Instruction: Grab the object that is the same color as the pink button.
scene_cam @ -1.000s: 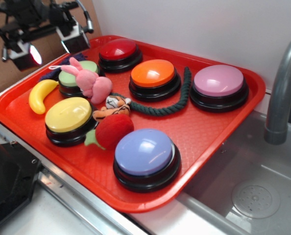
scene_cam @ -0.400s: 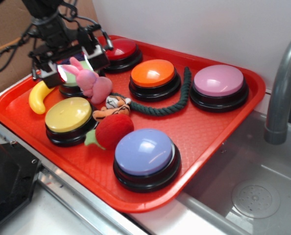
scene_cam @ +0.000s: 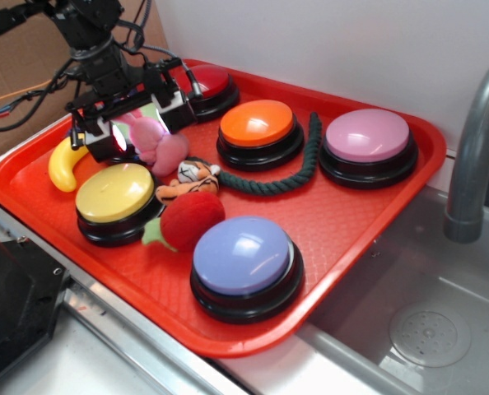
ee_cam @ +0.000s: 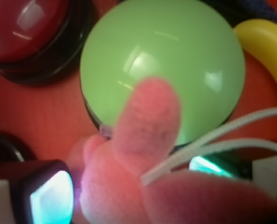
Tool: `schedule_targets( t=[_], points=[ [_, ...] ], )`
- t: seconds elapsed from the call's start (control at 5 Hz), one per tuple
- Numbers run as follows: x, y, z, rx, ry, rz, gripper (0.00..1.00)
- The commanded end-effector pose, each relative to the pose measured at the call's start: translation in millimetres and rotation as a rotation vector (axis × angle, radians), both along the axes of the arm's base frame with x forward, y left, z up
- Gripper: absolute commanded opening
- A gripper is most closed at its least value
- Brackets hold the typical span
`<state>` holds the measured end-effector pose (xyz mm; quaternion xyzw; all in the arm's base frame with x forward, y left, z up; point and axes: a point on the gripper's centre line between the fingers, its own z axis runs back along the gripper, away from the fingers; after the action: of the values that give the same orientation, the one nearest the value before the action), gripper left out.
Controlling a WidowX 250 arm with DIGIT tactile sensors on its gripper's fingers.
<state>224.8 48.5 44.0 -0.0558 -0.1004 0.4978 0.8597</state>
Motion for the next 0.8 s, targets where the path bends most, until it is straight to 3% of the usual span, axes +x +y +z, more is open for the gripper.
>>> schedule_targets(
  t=[0.0, 0.4, 0.6],
  points=[
    [0, 3, 7, 0.020, -0.039, 0.035, 0.05],
    [2, 0, 10, 0.033, -0.047, -0.030, 0.00],
    [2, -4, 34, 0.087, 0.014, -0.279, 0.00]
  ],
)
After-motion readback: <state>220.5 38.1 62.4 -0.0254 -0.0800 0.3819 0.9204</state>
